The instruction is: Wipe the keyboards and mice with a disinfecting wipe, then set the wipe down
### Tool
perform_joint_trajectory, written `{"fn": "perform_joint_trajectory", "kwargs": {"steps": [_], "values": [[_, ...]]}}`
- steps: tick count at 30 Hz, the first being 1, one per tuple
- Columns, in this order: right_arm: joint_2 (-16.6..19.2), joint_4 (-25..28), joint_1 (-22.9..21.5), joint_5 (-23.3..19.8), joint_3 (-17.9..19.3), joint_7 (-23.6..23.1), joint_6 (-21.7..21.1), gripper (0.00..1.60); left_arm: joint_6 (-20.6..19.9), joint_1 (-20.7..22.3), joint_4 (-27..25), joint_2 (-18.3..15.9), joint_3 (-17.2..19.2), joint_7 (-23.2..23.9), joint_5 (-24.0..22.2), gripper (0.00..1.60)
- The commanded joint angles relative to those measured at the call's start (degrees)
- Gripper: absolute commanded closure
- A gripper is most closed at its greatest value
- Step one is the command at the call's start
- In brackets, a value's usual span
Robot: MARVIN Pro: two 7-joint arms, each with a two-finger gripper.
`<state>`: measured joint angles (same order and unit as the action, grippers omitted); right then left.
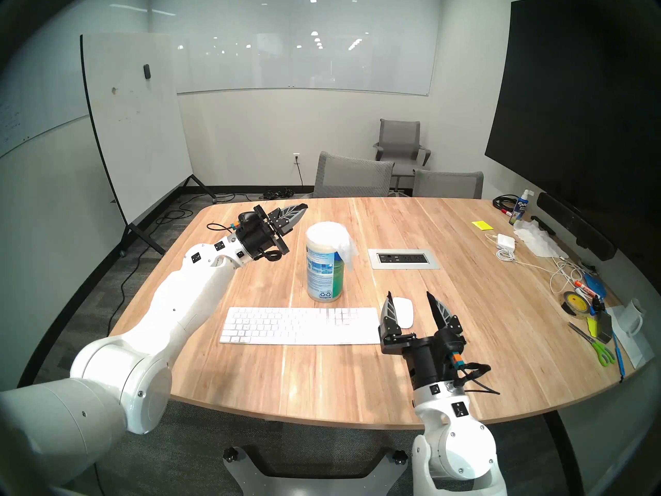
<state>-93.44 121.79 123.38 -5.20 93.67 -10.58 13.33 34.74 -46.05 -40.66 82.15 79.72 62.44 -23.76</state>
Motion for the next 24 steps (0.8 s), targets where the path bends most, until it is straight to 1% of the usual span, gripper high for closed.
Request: {"fn": "perform_joint_trajectory", "kwargs": {"steps": [1, 9, 16, 20, 22, 24], "values": [[0.0, 1.5, -0.1, 0.0, 0.0, 0.0, 0.2, 0.00, -1.2, 3.3, 2.5, 1.4, 0.2, 2.0, -1.8, 1.60], [0.0, 1.4, -0.2, 0.0, 0.0, 0.0, 0.2, 0.00, -2.3, 6.5, 9.3, 2.8, 0.5, 3.2, -2.4, 1.60], [0.0, 1.4, -0.2, 0.0, 0.0, 0.0, 0.2, 0.00, -2.6, 9.0, 12.8, 3.1, 0.3, 4.7, -1.9, 1.60], [0.0, 1.4, -0.2, 0.0, 0.0, 0.0, 0.2, 0.00, -2.1, 10.3, 13.5, 2.4, -0.3, 7.0, -1.2, 1.60], [0.0, 1.4, -0.2, 0.0, 0.0, 0.0, 0.2, 0.00, -1.9, 10.5, 14.1, 2.3, -0.1, 8.4, -1.6, 1.60], [0.0, 1.4, -0.2, 0.0, 0.0, 0.0, 0.2, 0.00, -0.8, 10.6, 14.9, 2.0, -0.6, 10.2, -1.2, 1.60]]}}
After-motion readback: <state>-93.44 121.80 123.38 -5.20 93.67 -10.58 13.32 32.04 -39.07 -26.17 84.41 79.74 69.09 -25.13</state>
